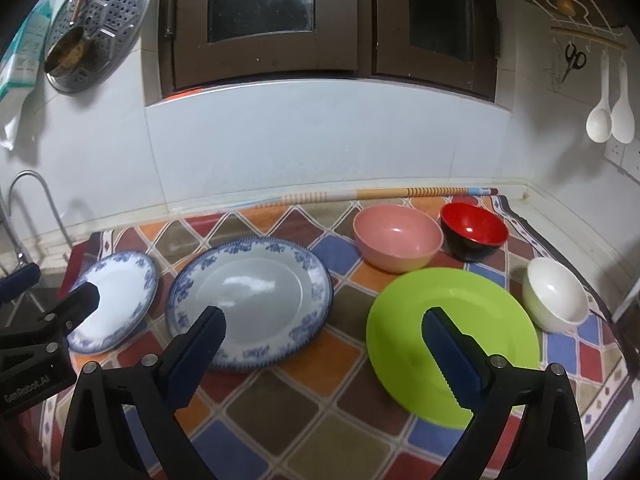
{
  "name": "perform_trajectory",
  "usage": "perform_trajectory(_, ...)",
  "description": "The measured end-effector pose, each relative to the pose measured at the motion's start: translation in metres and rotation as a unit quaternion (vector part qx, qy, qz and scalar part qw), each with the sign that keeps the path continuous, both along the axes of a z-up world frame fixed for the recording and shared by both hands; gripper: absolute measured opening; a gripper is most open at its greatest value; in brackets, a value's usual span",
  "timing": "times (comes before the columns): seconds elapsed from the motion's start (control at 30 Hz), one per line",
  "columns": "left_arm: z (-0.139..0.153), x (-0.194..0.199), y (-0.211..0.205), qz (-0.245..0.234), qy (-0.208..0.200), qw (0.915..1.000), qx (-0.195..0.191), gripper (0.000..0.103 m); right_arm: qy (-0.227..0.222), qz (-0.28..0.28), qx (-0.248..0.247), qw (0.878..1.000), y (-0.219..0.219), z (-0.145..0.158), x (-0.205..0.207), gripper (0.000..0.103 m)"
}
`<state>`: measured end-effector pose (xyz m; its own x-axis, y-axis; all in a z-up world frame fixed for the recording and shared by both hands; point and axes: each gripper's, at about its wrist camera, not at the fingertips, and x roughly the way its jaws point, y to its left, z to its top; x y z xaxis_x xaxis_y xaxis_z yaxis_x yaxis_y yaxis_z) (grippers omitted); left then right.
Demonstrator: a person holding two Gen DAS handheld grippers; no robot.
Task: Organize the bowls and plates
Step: 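Move both tools to the large blue-and-white plate and close on its rim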
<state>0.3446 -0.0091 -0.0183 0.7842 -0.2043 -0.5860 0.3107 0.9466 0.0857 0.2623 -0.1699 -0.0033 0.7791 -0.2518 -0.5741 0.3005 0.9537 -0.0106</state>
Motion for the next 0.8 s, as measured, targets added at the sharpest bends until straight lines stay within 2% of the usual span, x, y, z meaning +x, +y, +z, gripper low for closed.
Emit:
perform_trajectory(0.17, -0.014, 0.030, -0.011, -0.003, 0.007, 0.9999, 0.013, 0.089, 0.010, -0.004, -0.005, 1.000, -0.008, -0.009, 0.029, 0.096)
perform_trajectory(0.57, -0.065, 0.089, -0.030, -0.024, 0.064, 0.9968, 0.042, 0.068, 0.055, -0.007, 0.009, 0.998, -0.028, -0.046, 0.087, 0.083)
perform_trajectory(0.8, -0.088, 0.113, -0.037, -0.031, 0.099, 0.9937, 0.042, 0.064, 0.088, -0.004, 0.022, 0.996, -0.032, -0.073, 0.115, 0.074)
